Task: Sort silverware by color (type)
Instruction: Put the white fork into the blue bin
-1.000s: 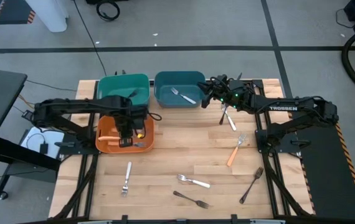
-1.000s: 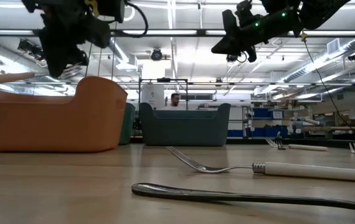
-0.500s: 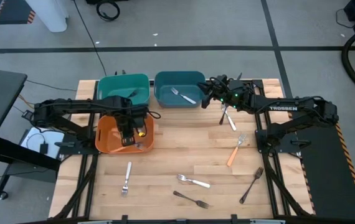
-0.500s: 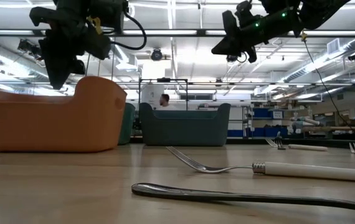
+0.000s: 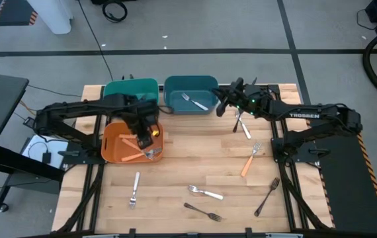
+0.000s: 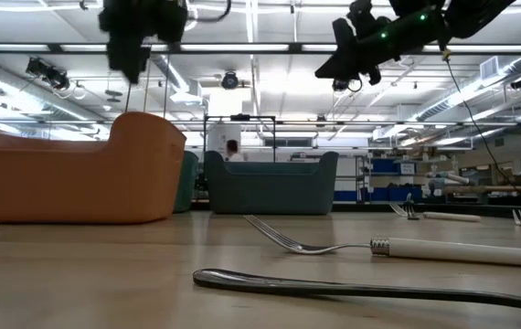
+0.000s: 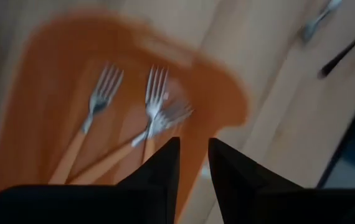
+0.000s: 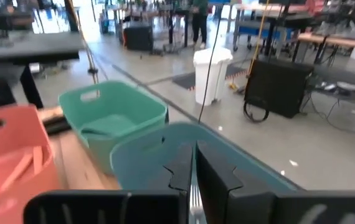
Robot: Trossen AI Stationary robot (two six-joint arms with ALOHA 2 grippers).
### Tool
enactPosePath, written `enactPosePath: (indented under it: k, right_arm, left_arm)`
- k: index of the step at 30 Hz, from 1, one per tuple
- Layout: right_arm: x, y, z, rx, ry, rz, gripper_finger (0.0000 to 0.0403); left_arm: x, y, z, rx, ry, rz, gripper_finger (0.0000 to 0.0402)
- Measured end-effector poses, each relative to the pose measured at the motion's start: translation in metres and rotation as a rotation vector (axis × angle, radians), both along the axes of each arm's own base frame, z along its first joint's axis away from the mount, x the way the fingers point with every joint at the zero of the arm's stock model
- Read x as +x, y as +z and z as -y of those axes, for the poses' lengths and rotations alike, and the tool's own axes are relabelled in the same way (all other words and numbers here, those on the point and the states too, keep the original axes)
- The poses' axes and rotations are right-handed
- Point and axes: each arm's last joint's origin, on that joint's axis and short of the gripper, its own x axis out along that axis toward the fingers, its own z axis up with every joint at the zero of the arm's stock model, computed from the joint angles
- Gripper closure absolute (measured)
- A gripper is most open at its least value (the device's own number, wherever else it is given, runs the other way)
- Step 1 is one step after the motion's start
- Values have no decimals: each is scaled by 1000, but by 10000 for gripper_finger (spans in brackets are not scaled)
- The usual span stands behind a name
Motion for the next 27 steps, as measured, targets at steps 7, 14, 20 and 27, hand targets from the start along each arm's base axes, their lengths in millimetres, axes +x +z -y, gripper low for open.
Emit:
enactPosePath:
  k: [7, 14, 20, 27]
  right_arm:
    - [-6, -10, -9, 62, 68, -138, 336]
    - [-6, -19, -26, 262, 81, -149, 304]
    - [-1, -23, -57, 342, 271, -182, 300]
    - [1, -23, -112, 436, 448, -180, 300]
  left_arm:
    - [4, 56, -2, 62, 81, 183, 310]
    - [2, 92, 7, 94, 12, 315, 310]
    - [2, 96, 33, 105, -148, 328, 310]
    - [-1, 93, 64, 99, -309, 304, 310]
